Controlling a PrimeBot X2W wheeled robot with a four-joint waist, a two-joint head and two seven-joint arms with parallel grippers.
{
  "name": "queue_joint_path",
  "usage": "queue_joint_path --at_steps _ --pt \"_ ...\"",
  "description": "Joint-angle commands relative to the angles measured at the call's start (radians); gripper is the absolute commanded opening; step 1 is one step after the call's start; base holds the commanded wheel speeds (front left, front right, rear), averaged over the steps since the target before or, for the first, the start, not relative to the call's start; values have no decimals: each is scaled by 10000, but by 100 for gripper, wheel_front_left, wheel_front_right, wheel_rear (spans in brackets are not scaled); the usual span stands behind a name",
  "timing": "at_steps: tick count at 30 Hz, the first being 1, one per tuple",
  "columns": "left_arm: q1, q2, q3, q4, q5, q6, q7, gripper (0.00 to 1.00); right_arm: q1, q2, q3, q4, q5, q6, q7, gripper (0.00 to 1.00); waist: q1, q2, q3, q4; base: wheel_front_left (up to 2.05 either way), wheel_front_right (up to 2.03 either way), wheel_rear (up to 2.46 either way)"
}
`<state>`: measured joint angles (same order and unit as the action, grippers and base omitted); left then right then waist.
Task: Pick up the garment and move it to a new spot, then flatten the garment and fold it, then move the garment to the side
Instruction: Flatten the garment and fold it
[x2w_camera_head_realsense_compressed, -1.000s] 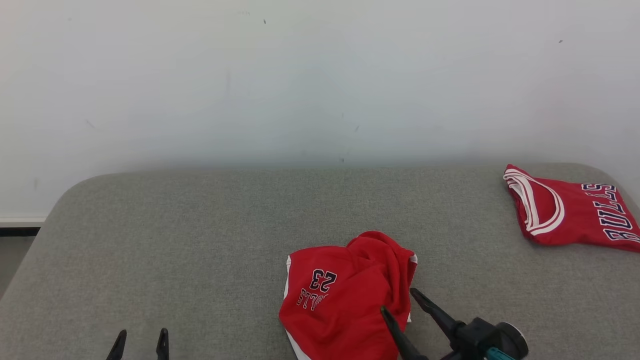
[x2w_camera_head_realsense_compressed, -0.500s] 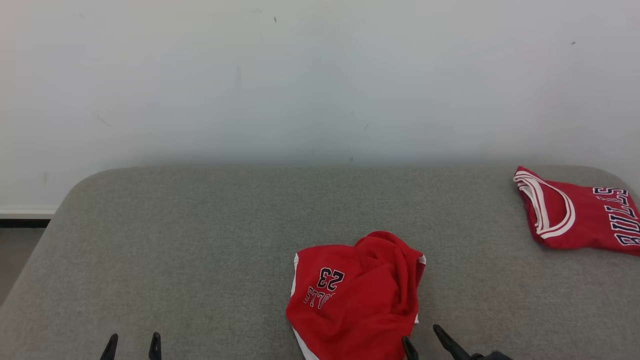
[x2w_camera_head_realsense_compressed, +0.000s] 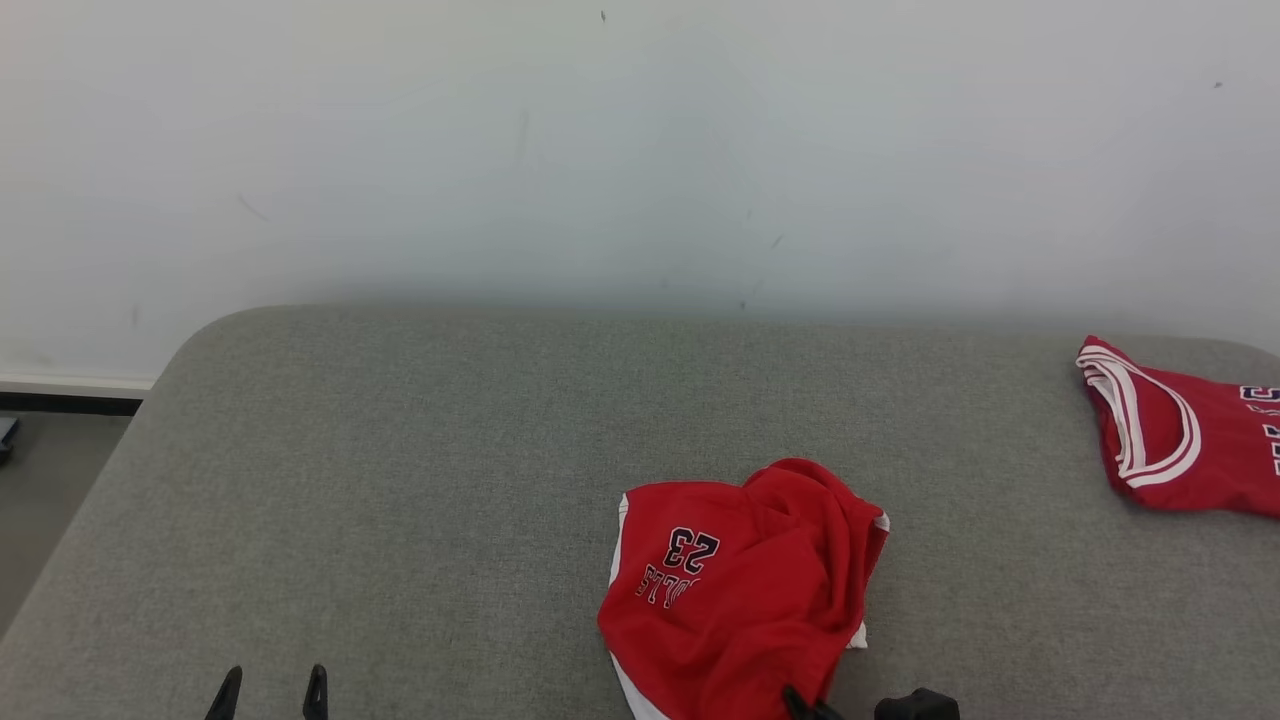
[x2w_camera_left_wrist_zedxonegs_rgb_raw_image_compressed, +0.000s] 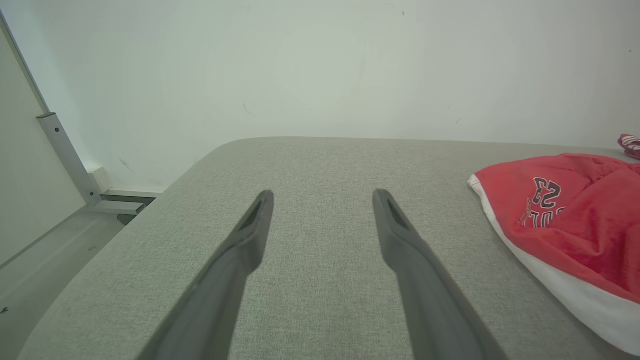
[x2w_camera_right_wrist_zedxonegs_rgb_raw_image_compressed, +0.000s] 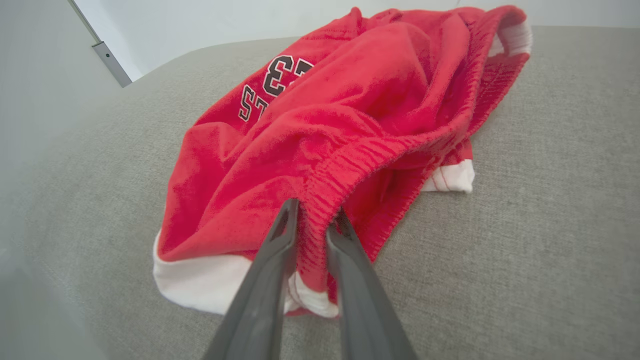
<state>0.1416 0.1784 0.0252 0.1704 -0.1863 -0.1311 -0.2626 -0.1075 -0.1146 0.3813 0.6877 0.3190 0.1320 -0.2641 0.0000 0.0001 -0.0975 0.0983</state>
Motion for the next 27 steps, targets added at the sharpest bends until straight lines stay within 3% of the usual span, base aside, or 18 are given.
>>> queue_joint_path --at_steps 1,5,13,17,18,19,22,27 --pt "-58 39 -5 20 -79 9 -29 100 -154 -63 2 123 71 -22 2 0 0 -1 10 8 0 0 0" --pt "-117 47 15 57 -127 9 -30 100 -455 -613 -421 115 -144 -22 0 0 0 -1 39 -21 0 0 0" --pt "-205 -34 -48 146 -167 9 -29 100 -547 -2355 -1489 -21 -431 -22 2 0 0 -1 69 -93 0 0 0" --pt "-192 -38 -46 166 -205 9 -29 100 -562 -2554 -2051 -61 -364 -22 2 0 0 -1 66 -97 0 0 0" --pt "-169 -45 -32 166 -218 9 -29 100 -567 -2477 -2075 -114 -331 -22 2 7 0 -1 61 -108 0 0 0" --pt "-143 -51 -15 166 -228 9 -29 100 -553 -2449 -2055 -81 -356 -22 2 96 0 -1 54 -123 0 0 0" --pt "-63 -96 29 140 -198 9 -29 100 -627 -2434 -2064 -72 -488 -22 0 100 0 -1 31 -168 0 0 0" --pt "54 -170 154 33 -88 10 -29 100 -430 -2284 -3184 -782 -980 -22 3 100 0 -1 -20 -335 0 0 0"
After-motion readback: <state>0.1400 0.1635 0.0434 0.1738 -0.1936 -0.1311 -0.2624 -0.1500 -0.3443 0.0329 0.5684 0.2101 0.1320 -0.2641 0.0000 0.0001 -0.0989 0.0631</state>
